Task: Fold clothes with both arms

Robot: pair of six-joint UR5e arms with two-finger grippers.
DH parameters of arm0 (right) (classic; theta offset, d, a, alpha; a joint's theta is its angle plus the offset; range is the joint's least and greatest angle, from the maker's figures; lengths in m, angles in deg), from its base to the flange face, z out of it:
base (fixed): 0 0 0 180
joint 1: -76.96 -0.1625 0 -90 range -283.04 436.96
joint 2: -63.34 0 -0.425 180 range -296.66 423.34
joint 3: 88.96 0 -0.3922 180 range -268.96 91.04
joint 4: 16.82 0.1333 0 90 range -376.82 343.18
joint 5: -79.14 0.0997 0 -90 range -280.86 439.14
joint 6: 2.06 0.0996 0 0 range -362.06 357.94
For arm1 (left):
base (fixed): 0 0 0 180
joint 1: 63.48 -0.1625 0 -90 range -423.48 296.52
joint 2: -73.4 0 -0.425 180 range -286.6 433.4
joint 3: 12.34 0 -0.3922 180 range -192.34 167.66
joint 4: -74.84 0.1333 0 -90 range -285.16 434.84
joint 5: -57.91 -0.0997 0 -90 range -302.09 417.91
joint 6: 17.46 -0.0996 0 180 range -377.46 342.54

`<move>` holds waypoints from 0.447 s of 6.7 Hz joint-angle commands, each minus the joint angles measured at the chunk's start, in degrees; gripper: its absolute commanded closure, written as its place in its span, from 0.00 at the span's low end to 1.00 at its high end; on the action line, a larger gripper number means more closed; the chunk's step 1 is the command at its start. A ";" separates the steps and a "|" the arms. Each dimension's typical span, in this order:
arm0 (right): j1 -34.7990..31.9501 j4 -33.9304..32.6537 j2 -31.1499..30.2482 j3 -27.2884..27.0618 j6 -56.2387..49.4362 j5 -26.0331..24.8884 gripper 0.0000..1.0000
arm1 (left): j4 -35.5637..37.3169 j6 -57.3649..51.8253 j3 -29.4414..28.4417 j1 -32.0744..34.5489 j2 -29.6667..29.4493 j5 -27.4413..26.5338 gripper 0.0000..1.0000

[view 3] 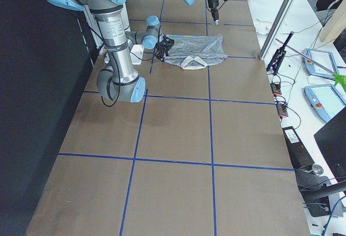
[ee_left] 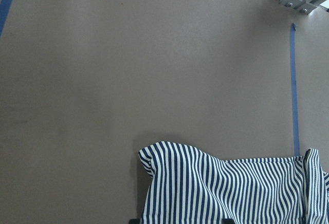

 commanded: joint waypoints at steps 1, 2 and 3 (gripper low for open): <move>0.01 0.41 0.17 -0.03 0.28 0.00 1.00 | 0.00 0.08 -0.14 -0.07 0.00 -0.01 0.39; 0.01 0.42 0.09 -0.03 0.28 0.00 1.00 | 0.00 0.17 -0.14 -0.16 0.00 -0.01 0.39; -0.34 0.42 0.17 -0.55 0.19 0.09 1.00 | 0.00 0.34 -0.14 -0.42 0.00 -0.01 0.38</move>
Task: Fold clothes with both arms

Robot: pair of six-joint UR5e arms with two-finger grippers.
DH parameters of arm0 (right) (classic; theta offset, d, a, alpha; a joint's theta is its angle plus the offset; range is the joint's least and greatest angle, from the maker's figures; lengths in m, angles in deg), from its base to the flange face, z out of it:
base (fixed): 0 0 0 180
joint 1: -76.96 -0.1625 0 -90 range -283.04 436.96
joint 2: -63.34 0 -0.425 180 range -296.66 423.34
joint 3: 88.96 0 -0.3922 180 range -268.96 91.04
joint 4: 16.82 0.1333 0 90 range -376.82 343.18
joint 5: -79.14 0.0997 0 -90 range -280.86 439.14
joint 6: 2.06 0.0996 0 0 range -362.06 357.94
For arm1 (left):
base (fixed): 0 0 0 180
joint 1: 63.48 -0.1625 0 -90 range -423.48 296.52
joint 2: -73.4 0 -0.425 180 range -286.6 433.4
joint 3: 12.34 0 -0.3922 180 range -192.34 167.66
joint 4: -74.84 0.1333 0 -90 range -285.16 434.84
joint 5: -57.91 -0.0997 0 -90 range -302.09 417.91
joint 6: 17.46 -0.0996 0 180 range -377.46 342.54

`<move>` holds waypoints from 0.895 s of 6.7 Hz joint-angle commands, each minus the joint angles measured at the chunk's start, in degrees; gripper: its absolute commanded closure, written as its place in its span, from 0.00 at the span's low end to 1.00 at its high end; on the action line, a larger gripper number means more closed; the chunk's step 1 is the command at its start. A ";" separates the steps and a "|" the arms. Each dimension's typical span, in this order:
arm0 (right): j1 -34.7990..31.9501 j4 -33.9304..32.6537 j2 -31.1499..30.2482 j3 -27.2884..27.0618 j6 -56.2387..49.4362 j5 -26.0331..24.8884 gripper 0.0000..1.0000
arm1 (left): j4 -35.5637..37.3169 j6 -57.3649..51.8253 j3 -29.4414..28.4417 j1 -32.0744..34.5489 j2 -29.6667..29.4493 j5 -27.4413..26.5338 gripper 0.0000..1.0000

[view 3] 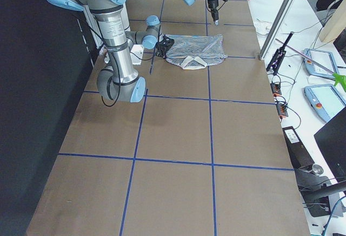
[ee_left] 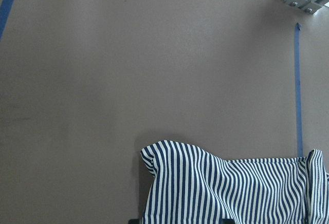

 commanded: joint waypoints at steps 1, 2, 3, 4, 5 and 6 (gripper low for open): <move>-0.52 -0.22 -0.12 -1.67 -0.06 0.76 1.00 | 0.00 4.07 1.82 -0.56 0.35 0.00 0.38; -0.61 -0.31 -0.30 -3.08 0.03 1.02 1.00 | 0.00 11.59 11.15 -5.61 6.01 -1.39 0.38; -0.61 -0.31 -0.65 -3.44 0.03 1.03 1.00 | 0.26 16.10 20.03 -10.97 12.68 -6.80 0.38; -0.70 -0.23 -0.74 -3.62 -0.06 1.11 1.00 | 2.70 20.50 26.12 -16.85 17.79 -12.25 0.38; -0.70 -0.14 -0.82 -3.62 0.03 1.12 1.00 | 4.81 24.98 29.23 -21.17 20.89 -16.31 0.38; -0.70 -0.14 -0.83 -3.71 0.03 1.03 1.00 | 5.18 30.16 31.44 -26.44 25.01 -19.65 0.38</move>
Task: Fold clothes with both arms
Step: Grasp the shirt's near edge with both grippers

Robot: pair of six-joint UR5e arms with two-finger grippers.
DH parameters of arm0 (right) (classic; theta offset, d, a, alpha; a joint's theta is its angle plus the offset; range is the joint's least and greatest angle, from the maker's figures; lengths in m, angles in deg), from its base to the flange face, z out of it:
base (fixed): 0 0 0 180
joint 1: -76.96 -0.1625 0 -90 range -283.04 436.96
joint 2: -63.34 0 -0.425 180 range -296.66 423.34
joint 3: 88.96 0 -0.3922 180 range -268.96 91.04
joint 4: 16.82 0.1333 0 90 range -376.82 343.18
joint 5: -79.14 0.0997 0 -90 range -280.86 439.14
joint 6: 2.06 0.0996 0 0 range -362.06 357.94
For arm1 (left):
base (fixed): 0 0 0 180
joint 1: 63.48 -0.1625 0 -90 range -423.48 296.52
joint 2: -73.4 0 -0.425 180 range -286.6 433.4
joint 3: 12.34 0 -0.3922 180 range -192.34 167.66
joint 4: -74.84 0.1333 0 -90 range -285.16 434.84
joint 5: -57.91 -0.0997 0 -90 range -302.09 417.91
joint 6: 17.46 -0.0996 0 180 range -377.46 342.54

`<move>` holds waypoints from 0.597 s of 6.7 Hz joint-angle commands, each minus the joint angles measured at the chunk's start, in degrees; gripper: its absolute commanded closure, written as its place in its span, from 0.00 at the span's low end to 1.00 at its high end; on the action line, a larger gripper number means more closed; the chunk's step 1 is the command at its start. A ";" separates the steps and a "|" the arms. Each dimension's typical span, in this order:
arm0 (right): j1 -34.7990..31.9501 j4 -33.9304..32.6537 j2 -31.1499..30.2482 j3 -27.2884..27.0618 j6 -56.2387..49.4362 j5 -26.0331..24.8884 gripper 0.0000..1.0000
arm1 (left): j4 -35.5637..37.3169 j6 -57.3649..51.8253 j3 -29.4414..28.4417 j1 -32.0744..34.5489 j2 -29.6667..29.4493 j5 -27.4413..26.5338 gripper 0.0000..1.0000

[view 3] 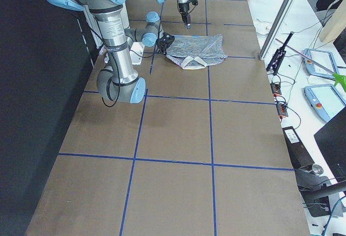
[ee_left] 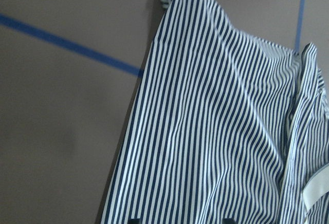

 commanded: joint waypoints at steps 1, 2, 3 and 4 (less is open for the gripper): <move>-0.28 0.03 -0.05 -0.11 -0.07 -0.05 1.00 | 1.26 9.32 4.40 -8.43 5.41 -5.24 0.38; -0.37 0.03 -0.05 -0.37 -0.07 -0.05 1.00 | 1.35 11.27 4.07 -11.59 5.59 -6.04 0.39; -0.37 0.03 -0.05 -0.46 -0.07 -0.05 1.00 | 2.13 11.90 3.89 -12.84 5.51 -7.26 0.40; -0.37 0.03 -0.14 -0.46 -0.07 -0.05 1.00 | 4.23 11.91 3.71 -13.55 4.64 -7.36 0.42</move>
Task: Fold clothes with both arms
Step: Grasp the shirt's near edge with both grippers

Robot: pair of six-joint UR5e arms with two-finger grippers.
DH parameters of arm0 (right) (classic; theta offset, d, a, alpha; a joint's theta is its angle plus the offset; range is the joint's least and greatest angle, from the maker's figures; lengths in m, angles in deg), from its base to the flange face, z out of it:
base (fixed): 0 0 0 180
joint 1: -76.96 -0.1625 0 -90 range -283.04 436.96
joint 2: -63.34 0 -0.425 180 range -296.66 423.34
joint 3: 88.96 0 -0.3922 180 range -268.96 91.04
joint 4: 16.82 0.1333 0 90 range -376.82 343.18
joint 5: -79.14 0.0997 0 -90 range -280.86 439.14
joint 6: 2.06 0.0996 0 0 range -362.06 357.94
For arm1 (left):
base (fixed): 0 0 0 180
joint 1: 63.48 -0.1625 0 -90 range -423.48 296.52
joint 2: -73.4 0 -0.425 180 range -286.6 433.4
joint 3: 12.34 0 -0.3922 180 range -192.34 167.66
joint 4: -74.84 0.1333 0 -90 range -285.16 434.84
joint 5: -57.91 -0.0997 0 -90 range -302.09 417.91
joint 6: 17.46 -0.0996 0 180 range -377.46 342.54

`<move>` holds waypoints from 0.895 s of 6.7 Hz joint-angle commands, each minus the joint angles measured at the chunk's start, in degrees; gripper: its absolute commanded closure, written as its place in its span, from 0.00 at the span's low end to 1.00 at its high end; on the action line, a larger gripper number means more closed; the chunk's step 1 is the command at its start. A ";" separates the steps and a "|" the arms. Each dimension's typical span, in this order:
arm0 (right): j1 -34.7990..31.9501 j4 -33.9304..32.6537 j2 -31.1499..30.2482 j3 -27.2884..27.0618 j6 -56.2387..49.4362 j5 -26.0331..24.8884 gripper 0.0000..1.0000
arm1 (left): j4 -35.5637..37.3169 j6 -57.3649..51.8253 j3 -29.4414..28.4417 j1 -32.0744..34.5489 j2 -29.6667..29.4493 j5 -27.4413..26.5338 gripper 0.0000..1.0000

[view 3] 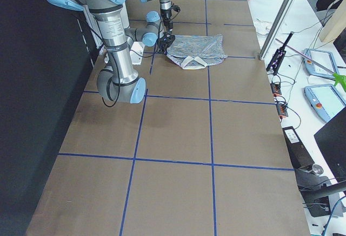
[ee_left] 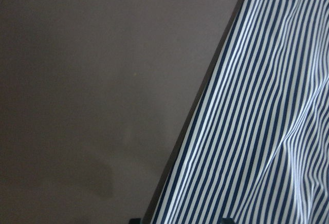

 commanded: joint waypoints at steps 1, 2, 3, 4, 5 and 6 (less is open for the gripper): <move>-0.03 0.00 -0.06 -0.06 0.00 0.00 1.00 | 1.88 0.58 -0.22 -1.48 -0.99 -0.52 0.45; -0.12 0.00 -0.06 -0.06 0.00 0.00 1.00 | 1.89 0.58 -0.40 -1.48 -1.00 -0.52 0.59; -0.21 0.00 -0.15 -0.06 -0.09 0.09 1.00 | 1.89 0.15 -0.40 -1.48 -1.00 -0.52 1.00; -0.21 0.00 -0.23 -0.06 -0.18 0.09 1.00 | 1.80 -0.03 -0.49 -1.48 -1.00 -0.43 1.00; -0.21 0.09 -0.41 -0.06 -0.27 0.09 1.00 | 1.88 -0.03 -0.49 -1.48 -1.69 -0.43 1.00; -0.21 0.09 -1.72 -0.84 -0.27 0.09 1.00 | 2.23 0.49 0.21 -1.48 -2.83 -0.43 1.00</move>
